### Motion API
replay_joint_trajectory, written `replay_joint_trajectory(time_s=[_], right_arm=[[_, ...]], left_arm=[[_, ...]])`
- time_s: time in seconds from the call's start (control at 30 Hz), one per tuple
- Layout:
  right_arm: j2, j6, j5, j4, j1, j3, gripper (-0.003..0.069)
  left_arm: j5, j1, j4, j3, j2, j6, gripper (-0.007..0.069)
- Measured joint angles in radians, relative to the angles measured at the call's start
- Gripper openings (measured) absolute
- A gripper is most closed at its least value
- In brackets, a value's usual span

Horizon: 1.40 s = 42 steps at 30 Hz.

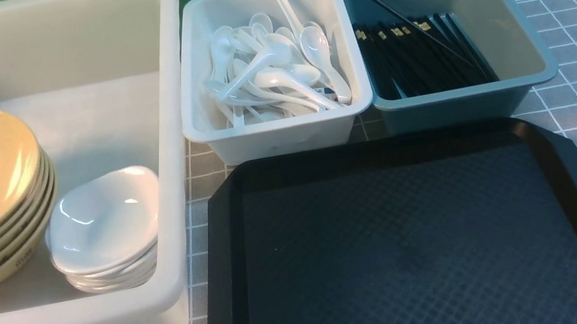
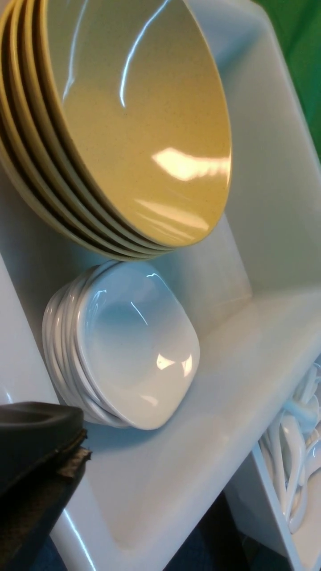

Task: On grey table put chopsticks spoon bowls plates into blue grey white boxes.

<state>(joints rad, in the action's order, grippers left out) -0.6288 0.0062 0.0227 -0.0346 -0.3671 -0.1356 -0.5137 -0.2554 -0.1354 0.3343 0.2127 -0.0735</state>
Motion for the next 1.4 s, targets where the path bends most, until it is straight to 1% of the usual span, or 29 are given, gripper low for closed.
replay_joint_trajectory(time_s=[0.03, 0.1, 0.17, 0.2, 0.23, 0.37, 0.4, 0.43, 0.5, 0.6, 0.73, 1.4], right_arm=[[0.045, 0.000, -0.086, 0.000, 0.019, 0.046, 0.0034], [0.117, -0.006, -0.201, 0.000, 0.045, 0.102, 0.0034], [0.213, -0.025, -0.283, 0.001, 0.090, 0.151, 0.0034], [0.213, -0.026, -0.283, 0.001, 0.094, 0.153, 0.0034], [0.290, -0.029, -0.267, 0.002, 0.127, 0.157, 0.0034], [0.459, -0.031, -0.124, 0.006, 0.213, 0.163, 0.0034], [0.520, -0.031, -0.043, 0.007, 0.240, 0.163, 0.0034], [0.528, -0.031, -0.033, 0.008, 0.244, 0.163, 0.0034], [0.609, -0.031, 0.071, 0.008, 0.290, 0.163, 0.0034], [0.638, -0.031, 0.184, 0.008, 0.339, 0.163, 0.0034], [0.640, -0.028, 0.282, 0.008, 0.360, 0.163, 0.0034], [0.641, -0.006, 0.295, 0.009, 0.374, 0.163, 0.0035]], left_arm=[[0.000, 0.000, 0.000, 0.000, 0.000, 0.000, -0.0008], [0.000, 0.000, 0.000, 0.000, 0.000, 0.000, -0.0008], [0.000, 0.000, 0.000, 0.000, 0.000, 0.000, -0.0008], [0.000, 0.000, 0.000, 0.000, 0.000, 0.000, -0.0008], [0.001, 0.000, 0.000, 0.000, 0.000, 0.000, -0.0008], [0.000, 0.000, 0.000, 0.000, 0.000, 0.000, -0.0008], [0.000, 0.000, 0.000, 0.000, 0.000, 0.000, -0.0008], [0.000, 0.000, 0.000, 0.000, 0.000, 0.000, -0.0008], [0.000, 0.000, 0.000, 0.000, 0.000, 0.000, -0.0008], [0.000, 0.000, 0.000, 0.000, 0.000, 0.000, -0.0008], [-0.004, 0.000, 0.004, 0.000, 0.000, 0.000, -0.0008], [-0.004, 0.000, 0.019, 0.000, 0.000, 0.000, -0.0008]])
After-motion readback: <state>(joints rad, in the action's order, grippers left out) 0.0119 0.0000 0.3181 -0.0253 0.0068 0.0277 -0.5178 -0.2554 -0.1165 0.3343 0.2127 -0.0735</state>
